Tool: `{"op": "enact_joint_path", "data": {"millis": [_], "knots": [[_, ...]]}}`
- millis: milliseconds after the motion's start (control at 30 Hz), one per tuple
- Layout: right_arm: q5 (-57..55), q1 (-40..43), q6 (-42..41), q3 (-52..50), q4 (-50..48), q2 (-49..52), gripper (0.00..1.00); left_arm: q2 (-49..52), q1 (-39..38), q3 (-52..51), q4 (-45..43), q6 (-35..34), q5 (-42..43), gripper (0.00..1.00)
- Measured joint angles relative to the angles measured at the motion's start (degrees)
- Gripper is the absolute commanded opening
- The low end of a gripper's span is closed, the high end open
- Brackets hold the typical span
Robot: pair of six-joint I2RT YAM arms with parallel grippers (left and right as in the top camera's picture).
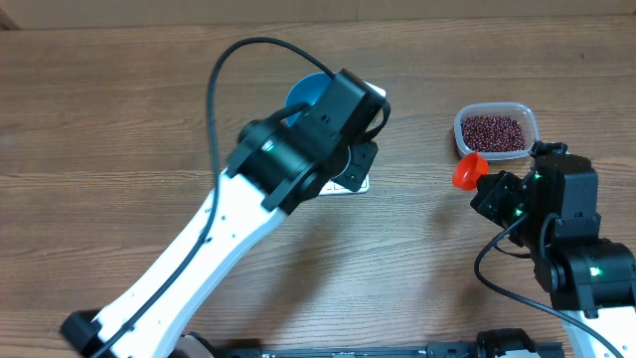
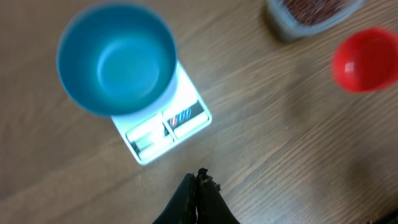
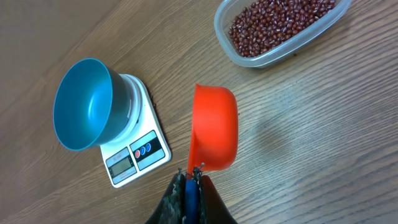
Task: Scoop item into bowl and weigh 150g on scale
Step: 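Move the left gripper down toward the scale's front buttons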
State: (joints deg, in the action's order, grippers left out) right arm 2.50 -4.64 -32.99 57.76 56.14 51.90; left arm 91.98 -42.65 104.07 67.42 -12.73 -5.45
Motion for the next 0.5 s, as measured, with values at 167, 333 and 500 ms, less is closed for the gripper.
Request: {"op": "enact_joint_path", "data": {"millis": [167,333,500], "knots": [[0.02,0.00,-0.02,0.00,-0.15,0.00,0.04,-4.46,-0.02,-6.64,-6.32,3.41,-0.39,0.04],[0.02,0.00,0.00,0.00,-0.63,0.00,0.04,-5.38,-0.02,-19.56,-16.41,4.09,-0.37,0.05],[-0.02,0.00,0.00,0.00,-0.70,0.00,0.04,-5.20,-0.02,-29.55,-26.14,3.93,-0.44,0.05]]}}
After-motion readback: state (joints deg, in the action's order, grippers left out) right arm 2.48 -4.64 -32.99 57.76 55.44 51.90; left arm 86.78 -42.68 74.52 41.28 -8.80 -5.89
